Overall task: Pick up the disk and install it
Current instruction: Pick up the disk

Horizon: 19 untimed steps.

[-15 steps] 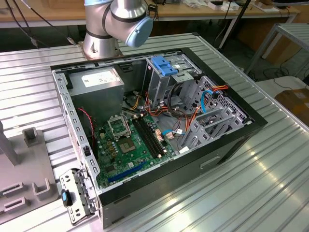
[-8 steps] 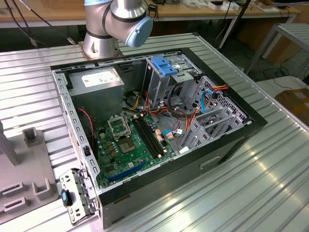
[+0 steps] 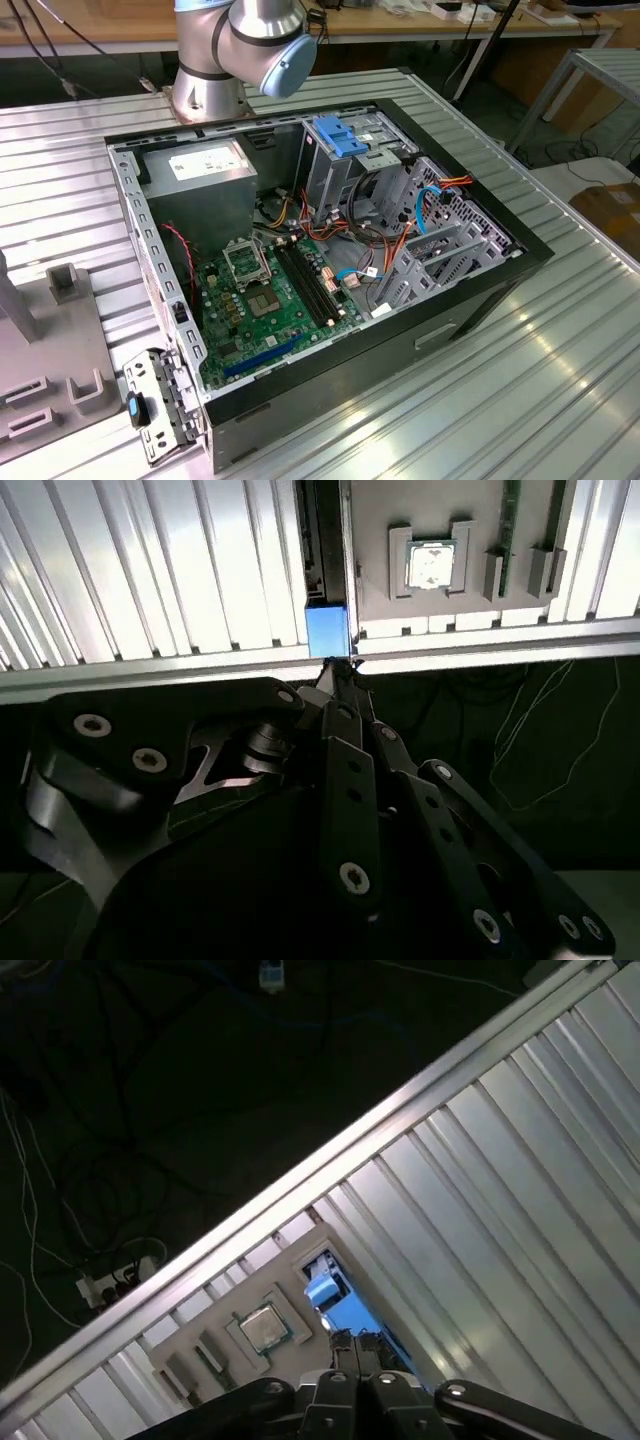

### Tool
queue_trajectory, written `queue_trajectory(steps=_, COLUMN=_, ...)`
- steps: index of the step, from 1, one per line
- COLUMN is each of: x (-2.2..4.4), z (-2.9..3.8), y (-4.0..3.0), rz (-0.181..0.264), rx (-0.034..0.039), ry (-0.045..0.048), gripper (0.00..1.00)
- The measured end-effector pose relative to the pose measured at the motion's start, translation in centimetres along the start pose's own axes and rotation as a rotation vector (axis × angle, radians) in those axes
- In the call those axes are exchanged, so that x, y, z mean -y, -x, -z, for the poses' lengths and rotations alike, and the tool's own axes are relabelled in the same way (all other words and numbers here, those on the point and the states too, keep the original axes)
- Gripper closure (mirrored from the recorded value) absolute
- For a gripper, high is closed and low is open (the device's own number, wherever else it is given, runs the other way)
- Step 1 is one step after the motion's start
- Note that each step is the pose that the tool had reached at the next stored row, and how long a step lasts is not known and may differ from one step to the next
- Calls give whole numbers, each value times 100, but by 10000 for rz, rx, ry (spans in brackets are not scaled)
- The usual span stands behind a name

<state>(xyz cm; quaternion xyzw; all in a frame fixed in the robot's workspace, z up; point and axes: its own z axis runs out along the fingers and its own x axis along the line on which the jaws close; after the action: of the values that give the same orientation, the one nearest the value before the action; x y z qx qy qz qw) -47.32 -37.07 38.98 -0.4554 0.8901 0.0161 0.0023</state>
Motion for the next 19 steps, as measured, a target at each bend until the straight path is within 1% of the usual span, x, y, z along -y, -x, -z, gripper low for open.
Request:
queue_trajectory(steps=1, x=0, z=-2, y=0, rz=349, rx=-10, ry=5, gripper=89)
queue_trajectory(steps=5, x=1, z=-7, y=0, rz=1121, rx=-37, ry=17, gripper=89)
queue_trajectory(steps=8, x=1, z=-13, y=0, rz=2019, rx=-68, ry=28, gripper=89)
queue_trajectory(steps=10, x=1, z=-23, y=0, rz=2956, rx=-97, ry=43, gripper=89)
queue_trajectory(steps=11, x=1, z=-26, y=-1, rz=3284, rx=-106, ry=49, gripper=89)
queue_trajectory(steps=13, x=1, z=-31, y=-1, rz=3714, rx=-117, ry=56, gripper=89)
queue_trajectory(steps=14, x=1, z=-35, y=-1, rz=4030, rx=-126, ry=62, gripper=89)
queue_trajectory(steps=15, x=1, z=-40, y=-1, rz=4411, rx=-145, ry=50, gripper=89)
queue_trajectory(steps=17, x=1, z=-43, y=-1, rz=4556, rx=-168, ry=-28, gripper=89)
queue_trajectory(steps=18, x=1, z=-45, y=-1, rz=4569, rx=-177, ry=-105, gripper=89)
queue_trajectory(steps=19, x=1, z=-47, y=-1, rz=4570, rx=-183, ry=-218, gripper=89)
